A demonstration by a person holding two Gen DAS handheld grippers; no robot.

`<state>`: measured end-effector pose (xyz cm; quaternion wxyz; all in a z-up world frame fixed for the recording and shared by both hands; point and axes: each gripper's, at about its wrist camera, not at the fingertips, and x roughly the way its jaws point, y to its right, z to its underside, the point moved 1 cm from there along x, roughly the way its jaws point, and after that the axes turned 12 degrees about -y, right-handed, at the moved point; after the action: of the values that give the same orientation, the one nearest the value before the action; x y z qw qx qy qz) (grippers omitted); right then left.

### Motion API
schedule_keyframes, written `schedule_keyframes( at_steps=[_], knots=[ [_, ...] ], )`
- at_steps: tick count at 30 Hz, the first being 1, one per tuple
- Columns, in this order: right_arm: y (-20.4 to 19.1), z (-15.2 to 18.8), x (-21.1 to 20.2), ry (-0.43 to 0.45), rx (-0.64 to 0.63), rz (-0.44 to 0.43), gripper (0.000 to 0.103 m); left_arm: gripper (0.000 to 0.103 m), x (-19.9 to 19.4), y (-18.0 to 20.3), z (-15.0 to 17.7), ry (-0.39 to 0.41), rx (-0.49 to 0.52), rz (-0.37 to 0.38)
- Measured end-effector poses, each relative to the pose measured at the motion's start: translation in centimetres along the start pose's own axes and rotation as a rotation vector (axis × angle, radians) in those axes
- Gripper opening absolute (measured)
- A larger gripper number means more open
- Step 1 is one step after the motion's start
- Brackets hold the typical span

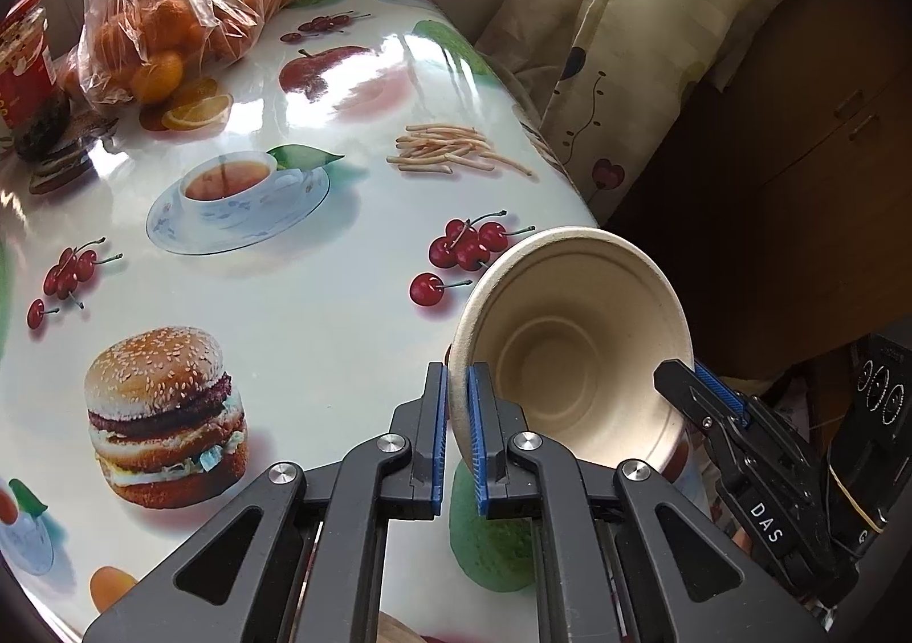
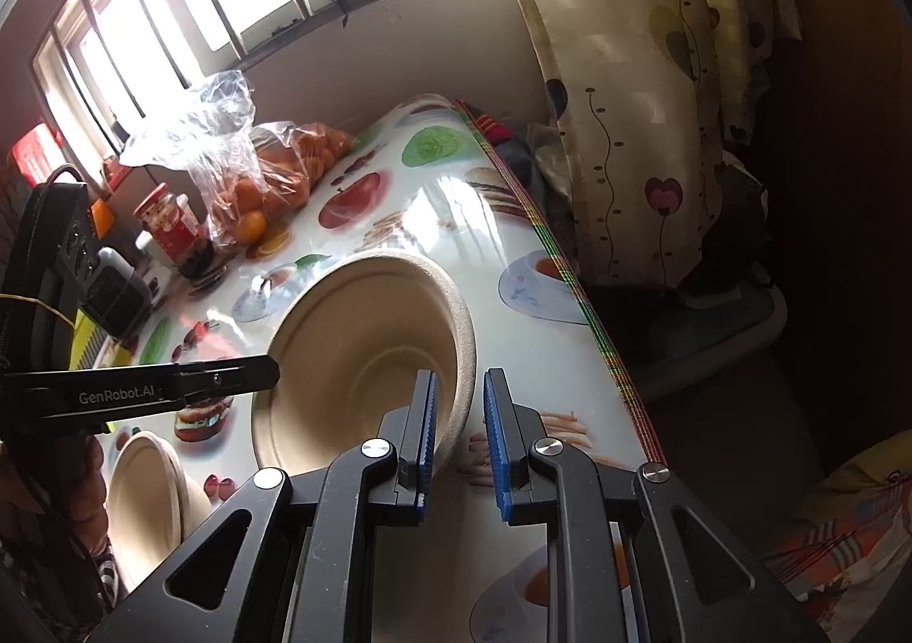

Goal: Organize plates and bowls

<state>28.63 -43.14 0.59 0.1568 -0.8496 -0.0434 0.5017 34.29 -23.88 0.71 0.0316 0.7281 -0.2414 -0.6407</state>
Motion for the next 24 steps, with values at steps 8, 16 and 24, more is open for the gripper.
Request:
schedule_keyframes(
  at_steps=[8, 16, 24],
  knots=[
    [-0.1, 0.0, 0.1, 0.001, 0.003, -0.004, 0.016, 0.007, 0.1, -0.1, 0.1, -0.002, -0.004, 0.005],
    [-0.2, -0.1, 0.1, 0.003, 0.001, -0.004, 0.016, 0.007, -0.5, 0.0, 0.2, 0.003, -0.009, 0.005],
    [-0.9, 0.0, -1.1, 0.020, -0.006, -0.008, 0.016, 0.007, -1.9, -0.1, 0.7, 0.021, -0.008, 0.015]
  ],
)
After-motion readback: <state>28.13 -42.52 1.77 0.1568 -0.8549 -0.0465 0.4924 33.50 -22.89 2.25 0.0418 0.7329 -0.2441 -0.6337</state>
